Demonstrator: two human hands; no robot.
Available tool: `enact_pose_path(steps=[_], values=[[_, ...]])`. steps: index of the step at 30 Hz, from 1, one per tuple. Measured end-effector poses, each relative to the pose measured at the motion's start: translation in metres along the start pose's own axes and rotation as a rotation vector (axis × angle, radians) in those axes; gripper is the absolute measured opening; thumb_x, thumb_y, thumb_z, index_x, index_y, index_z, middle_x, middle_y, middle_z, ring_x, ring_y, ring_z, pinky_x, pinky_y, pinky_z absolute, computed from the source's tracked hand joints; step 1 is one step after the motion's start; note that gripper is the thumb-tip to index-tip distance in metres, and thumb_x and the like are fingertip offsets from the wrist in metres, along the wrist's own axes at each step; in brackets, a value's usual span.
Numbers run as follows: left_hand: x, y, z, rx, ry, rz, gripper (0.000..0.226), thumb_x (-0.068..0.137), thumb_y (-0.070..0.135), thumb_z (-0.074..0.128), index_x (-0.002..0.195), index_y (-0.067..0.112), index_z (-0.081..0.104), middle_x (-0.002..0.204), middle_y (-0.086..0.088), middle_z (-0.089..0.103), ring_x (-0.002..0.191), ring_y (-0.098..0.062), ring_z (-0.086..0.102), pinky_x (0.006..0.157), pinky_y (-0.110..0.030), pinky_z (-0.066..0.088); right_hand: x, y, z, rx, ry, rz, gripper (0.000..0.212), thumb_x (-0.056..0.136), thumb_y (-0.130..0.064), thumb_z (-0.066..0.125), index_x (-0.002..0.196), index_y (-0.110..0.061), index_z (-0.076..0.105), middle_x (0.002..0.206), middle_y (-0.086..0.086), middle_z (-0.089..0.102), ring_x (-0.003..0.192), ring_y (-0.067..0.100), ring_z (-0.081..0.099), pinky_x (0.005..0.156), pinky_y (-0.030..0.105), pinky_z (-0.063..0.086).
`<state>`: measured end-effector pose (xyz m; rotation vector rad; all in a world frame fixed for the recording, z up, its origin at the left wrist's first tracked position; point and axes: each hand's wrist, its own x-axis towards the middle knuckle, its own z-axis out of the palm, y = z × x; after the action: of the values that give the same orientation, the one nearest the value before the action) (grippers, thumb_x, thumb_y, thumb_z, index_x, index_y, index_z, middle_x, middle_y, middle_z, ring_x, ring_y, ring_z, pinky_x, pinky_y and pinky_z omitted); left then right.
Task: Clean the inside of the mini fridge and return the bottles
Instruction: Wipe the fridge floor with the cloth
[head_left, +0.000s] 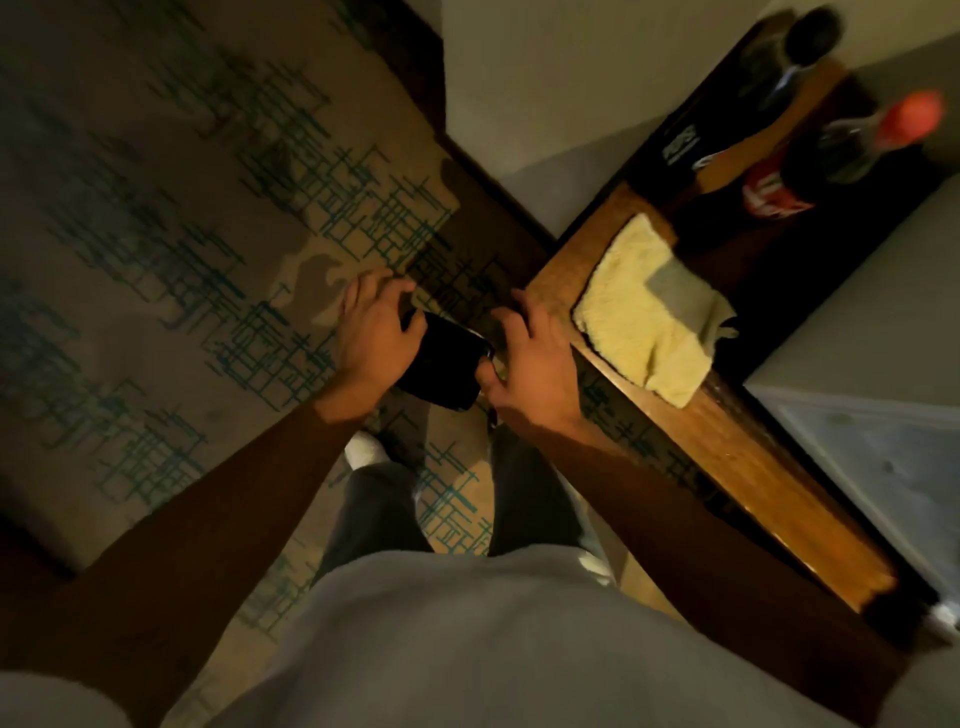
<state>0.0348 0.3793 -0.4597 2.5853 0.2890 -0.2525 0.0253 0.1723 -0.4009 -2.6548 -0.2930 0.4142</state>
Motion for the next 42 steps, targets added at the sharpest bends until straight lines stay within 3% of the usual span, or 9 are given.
enact_pose_path(steps=[4,8,12,18,22,26,31,36,42], values=[[0.010,0.051,-0.012,-0.034,0.046,0.198,0.042,0.087,0.036,0.054,0.121,0.013,0.063,0.135,-0.012,0.055,0.127,-0.034,0.048,0.107,-0.047,0.042,-0.013,0.025,-0.046,-0.012,0.123,0.048,0.050,0.080,-0.037,0.058,0.125,-0.015,0.056,0.132,0.011,0.050,0.116,0.031,0.050,0.095,0.043,0.046],[0.019,0.099,0.004,0.031,-0.092,0.363,0.052,0.096,0.040,0.054,0.144,0.022,0.047,0.158,-0.003,0.038,0.149,-0.028,0.026,0.115,-0.046,0.029,-0.015,0.076,-0.066,-0.072,0.199,0.231,0.050,0.080,-0.039,0.060,0.125,-0.016,0.057,0.131,0.010,0.051,0.118,0.032,0.049,0.095,0.045,0.045],[0.033,0.125,0.037,0.099,-0.224,0.446,0.060,0.100,0.047,0.045,0.154,0.028,0.031,0.166,0.001,0.019,0.155,-0.025,0.008,0.122,-0.053,0.017,-0.010,0.113,-0.061,-0.135,0.061,0.354,0.068,0.085,-0.051,0.059,0.144,-0.022,0.042,0.149,0.013,0.040,0.134,0.036,0.038,0.107,0.049,0.034],[0.062,0.143,0.074,0.309,-0.262,0.547,0.060,0.101,0.049,0.033,0.157,0.031,0.023,0.169,-0.001,0.009,0.155,-0.030,0.007,0.122,-0.056,0.016,-0.023,0.145,-0.047,-0.156,-0.035,0.363,0.079,0.089,-0.068,0.048,0.153,-0.026,0.028,0.148,0.009,0.042,0.134,0.034,0.040,0.112,0.050,0.028],[0.067,0.144,0.083,0.360,-0.259,0.591,0.060,0.102,0.050,0.029,0.158,0.032,0.018,0.169,-0.004,0.003,0.155,-0.031,0.006,0.123,-0.056,0.015,-0.030,0.154,-0.041,-0.209,-0.037,0.323,0.089,0.085,-0.072,0.049,0.154,-0.021,0.027,0.145,0.011,0.043,0.129,0.035,0.042,0.106,0.050,0.035],[0.069,0.142,0.087,0.327,-0.258,0.591,0.060,0.102,0.047,0.035,0.157,0.032,0.020,0.169,-0.004,0.004,0.155,-0.031,0.010,0.122,-0.055,0.017,-0.027,0.150,-0.037,-0.171,0.013,0.357,0.080,0.086,-0.063,0.055,0.151,-0.021,0.034,0.137,0.011,0.048,0.123,0.035,0.045,0.102,0.049,0.035],[0.070,0.141,0.086,0.274,-0.264,0.572,0.059,0.101,0.045,0.039,0.157,0.034,0.023,0.169,-0.001,0.006,0.155,-0.030,0.011,0.122,-0.054,0.018,-0.018,0.150,-0.042,-0.114,0.112,0.418,0.056,0.080,-0.035,0.071,0.132,-0.020,0.055,0.118,0.016,0.062,0.111,0.041,0.058,0.099,0.054,0.042],[0.070,0.142,0.085,0.273,-0.275,0.560,0.059,0.101,0.046,0.040,0.157,0.035,0.023,0.169,0.000,0.005,0.154,-0.031,0.013,0.122,-0.054,0.019,-0.016,0.158,-0.051,-0.068,0.170,0.414,0.050,0.076,-0.028,0.048,0.124,-0.024,0.062,0.125,0.011,0.060,0.120,0.040,0.051,0.098,0.049,0.042],[0.071,0.138,0.090,0.221,-0.292,0.587,0.059,0.102,0.047,0.037,0.157,0.036,0.020,0.169,-0.001,0.002,0.153,-0.034,0.014,0.120,-0.058,0.022,-0.027,0.161,-0.050,0.109,0.252,0.415,0.042,0.082,-0.013,0.062,0.124,-0.015,0.061,0.118,0.013,0.066,0.110,0.036,0.057,0.091,0.041,0.047]])
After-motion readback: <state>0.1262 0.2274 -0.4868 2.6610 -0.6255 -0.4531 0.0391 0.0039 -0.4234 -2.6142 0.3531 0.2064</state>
